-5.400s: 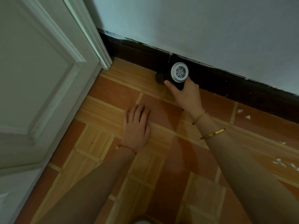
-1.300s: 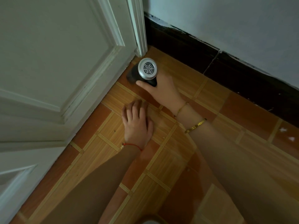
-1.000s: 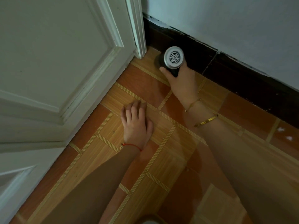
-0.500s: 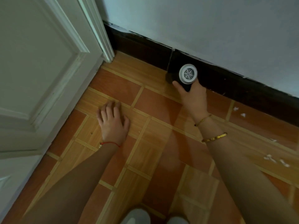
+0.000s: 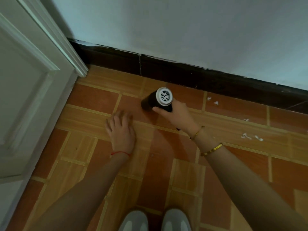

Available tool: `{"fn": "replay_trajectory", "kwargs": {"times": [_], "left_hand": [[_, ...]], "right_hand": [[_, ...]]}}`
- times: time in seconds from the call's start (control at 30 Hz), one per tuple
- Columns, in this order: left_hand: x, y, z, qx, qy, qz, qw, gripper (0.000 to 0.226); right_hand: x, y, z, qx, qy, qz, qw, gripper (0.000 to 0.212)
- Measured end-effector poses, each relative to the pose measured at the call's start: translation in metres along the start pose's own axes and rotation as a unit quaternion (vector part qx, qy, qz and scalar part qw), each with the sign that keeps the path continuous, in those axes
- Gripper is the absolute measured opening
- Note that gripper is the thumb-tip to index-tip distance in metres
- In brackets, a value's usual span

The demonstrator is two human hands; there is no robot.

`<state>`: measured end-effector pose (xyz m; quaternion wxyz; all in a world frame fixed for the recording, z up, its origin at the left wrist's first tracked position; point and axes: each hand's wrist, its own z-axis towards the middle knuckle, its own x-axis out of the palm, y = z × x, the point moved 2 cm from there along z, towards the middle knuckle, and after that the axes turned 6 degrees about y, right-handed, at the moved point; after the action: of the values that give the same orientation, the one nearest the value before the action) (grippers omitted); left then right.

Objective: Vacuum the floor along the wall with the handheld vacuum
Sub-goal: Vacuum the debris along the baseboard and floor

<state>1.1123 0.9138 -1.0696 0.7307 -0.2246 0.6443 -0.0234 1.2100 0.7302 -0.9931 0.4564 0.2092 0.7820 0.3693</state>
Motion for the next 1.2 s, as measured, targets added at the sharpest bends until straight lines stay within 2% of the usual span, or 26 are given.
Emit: {"fn": "replay_trajectory", "kwargs": {"times": [0.1, 0.23, 0.37, 0.53, 0.9, 1.03, 1.2], "left_hand": [[0.007, -0.031, 0.005, 0.056, 0.012, -0.018, 0.998, 0.042], [0.017, -0.061, 0.012, 0.109, 0.039, -0.003, 0.993, 0.042], [0.033, -0.082, 0.014, 0.155, 0.047, 0.009, 0.987, 0.04], [0.048, -0.107, 0.018, 0.179, 0.081, -0.01, 0.98, 0.044], [0.07, -0.12, 0.015, 0.194, 0.108, 0.006, 0.975, 0.044], [0.069, -0.121, 0.014, 0.199, 0.101, 0.008, 0.975, 0.044], [0.069, -0.12, 0.014, 0.2, 0.098, 0.009, 0.975, 0.044]], "right_hand": [[-0.009, -0.009, -0.015, 0.009, -0.021, -0.003, 1.0, 0.062], [-0.03, -0.036, -0.033, 0.051, -0.11, -0.012, 0.993, 0.07], [-0.045, -0.056, -0.054, 0.075, -0.172, 0.001, 0.982, 0.066], [-0.051, -0.072, -0.072, 0.099, -0.175, 0.028, 0.979, 0.067], [-0.09, -0.116, -0.087, 0.133, -0.314, 0.034, 0.939, 0.067], [-0.097, -0.122, -0.074, 0.135, -0.321, 0.029, 0.937, 0.067], [-0.098, -0.118, -0.059, 0.133, -0.262, 0.06, 0.954, 0.067]]}}
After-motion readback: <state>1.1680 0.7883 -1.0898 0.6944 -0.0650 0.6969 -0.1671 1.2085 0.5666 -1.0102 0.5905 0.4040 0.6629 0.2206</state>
